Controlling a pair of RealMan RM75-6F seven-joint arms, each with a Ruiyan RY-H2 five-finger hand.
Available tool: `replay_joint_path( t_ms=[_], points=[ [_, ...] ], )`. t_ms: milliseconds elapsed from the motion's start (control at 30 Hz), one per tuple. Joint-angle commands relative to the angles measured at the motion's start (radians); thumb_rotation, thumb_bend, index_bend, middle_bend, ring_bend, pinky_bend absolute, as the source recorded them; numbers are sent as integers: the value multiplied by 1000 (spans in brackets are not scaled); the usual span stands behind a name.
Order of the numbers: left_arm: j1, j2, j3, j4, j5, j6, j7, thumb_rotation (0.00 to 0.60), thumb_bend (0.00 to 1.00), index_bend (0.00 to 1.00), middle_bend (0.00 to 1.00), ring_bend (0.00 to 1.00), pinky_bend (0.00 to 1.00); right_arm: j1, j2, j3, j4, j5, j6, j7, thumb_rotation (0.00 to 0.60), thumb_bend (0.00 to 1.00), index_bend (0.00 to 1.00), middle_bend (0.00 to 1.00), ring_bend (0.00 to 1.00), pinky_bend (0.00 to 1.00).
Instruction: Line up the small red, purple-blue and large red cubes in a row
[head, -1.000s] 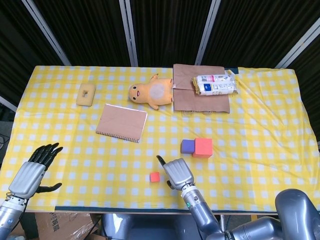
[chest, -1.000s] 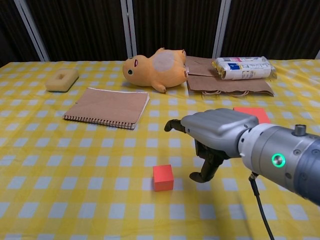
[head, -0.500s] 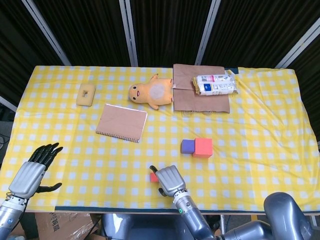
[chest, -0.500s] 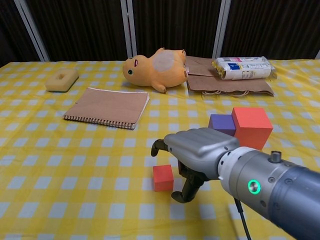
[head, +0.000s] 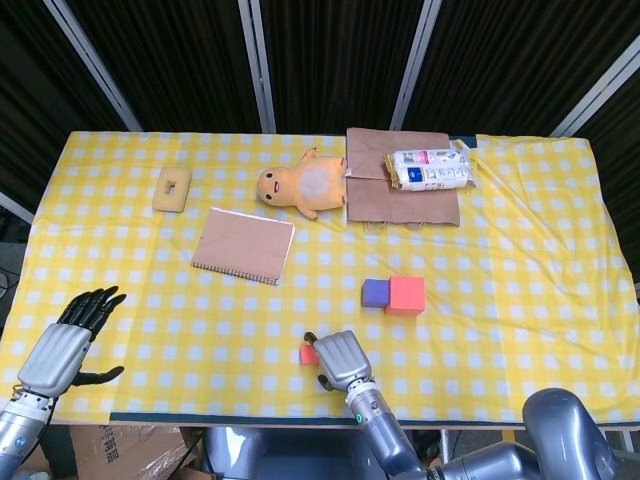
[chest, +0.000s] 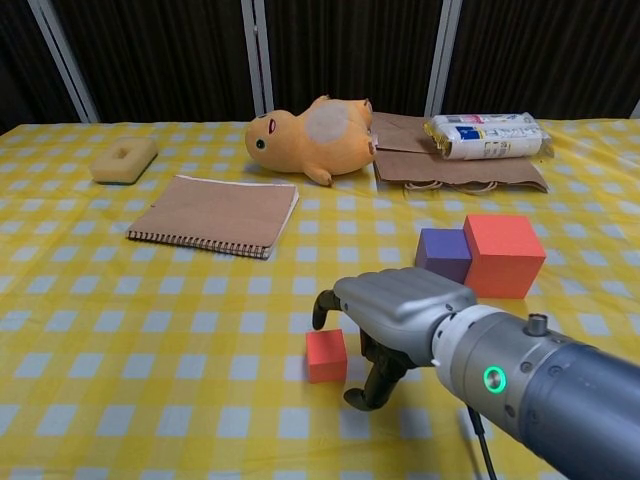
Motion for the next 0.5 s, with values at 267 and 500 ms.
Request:
replay_joint_path(
  t_ms=[267, 500],
  points=[
    [0, 0, -1, -2, -3, -1, 2, 600, 0, 0, 0, 0, 0, -10, -13, -6, 2, -14, -4, 5, 600, 427, 355, 1000, 1000, 1000],
    [0, 1, 0, -2, -3, -2, 0, 600, 0, 0, 0, 0, 0, -17, -18, -8, 5, -20, -5, 5, 600, 445, 366, 1000, 1000, 1000]
  ],
)
